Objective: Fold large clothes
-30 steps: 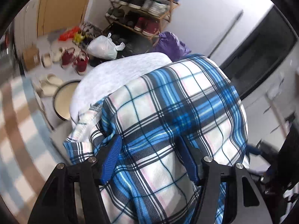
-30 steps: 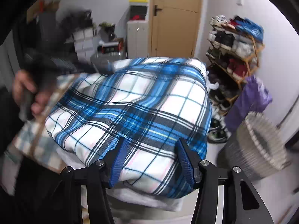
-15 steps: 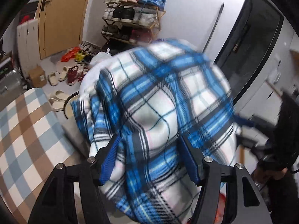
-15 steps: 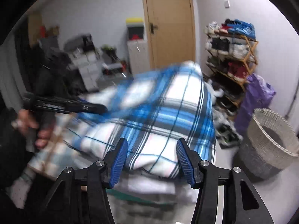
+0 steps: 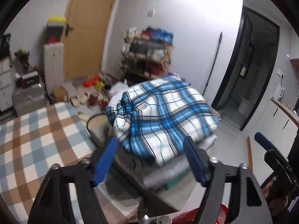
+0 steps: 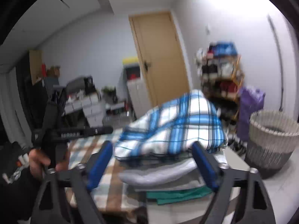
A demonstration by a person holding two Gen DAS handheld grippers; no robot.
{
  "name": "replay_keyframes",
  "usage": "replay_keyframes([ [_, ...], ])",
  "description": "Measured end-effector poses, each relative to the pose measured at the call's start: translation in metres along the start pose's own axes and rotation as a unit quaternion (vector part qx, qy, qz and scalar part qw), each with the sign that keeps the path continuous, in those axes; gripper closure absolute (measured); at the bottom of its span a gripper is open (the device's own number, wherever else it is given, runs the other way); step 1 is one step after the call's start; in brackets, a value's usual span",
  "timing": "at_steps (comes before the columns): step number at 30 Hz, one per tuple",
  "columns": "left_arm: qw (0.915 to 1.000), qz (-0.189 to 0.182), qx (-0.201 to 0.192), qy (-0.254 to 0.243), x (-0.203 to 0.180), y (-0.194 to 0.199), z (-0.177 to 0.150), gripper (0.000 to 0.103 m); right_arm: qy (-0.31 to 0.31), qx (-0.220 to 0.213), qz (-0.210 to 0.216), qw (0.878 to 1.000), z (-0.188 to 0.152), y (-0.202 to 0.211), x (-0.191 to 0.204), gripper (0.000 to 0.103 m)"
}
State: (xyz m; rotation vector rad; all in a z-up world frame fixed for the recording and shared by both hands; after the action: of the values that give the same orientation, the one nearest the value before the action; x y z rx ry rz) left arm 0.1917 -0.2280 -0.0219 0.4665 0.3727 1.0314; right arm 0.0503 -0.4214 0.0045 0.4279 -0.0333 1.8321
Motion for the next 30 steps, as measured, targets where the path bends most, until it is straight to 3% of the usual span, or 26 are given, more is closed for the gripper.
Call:
replay_keyframes([
  [2,0.9996,0.012,-0.025,-0.005,0.0,0.015,-0.01,0.02,0.014,-0.02,-0.018,1.0,-0.004,0.014,0.019,0.0],
  [7,0.9979,0.036,-0.054,0.006,0.001,0.046,-0.028,0.018,0.057,-0.044,-0.062,0.996,-0.018,0.038,0.057,0.0],
  [11,0.996,0.059,-0.064,0.018,0.003,0.058,-0.038,0.002,0.071,-0.046,-0.103,0.991,-0.028,0.051,0.075,0.0],
  [24,0.9883,0.111,-0.105,0.004,-0.003,0.09,-0.06,0.002,0.095,-0.058,-0.153,0.982,-0.05,0.08,0.107,0.0],
  [30,0.9873,0.126,-0.096,-0.013,-0.012,0.08,-0.065,0.002,0.053,-0.079,-0.134,0.986,-0.049,0.095,0.102,0.0],
])
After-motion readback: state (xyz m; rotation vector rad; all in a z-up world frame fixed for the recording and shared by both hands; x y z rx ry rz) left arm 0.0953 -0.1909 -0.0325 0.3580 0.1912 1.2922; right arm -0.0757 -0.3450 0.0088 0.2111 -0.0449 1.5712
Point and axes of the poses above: each gripper's, at about its wrist camera, not at the fingertips, and y roughly against the way its jaws point, x to its left, z to its top, the point moved 4 cm from there along -y, roughly the way its jaws point, and after that the axes turned 13 degrees about z, right-handed, at the moved point
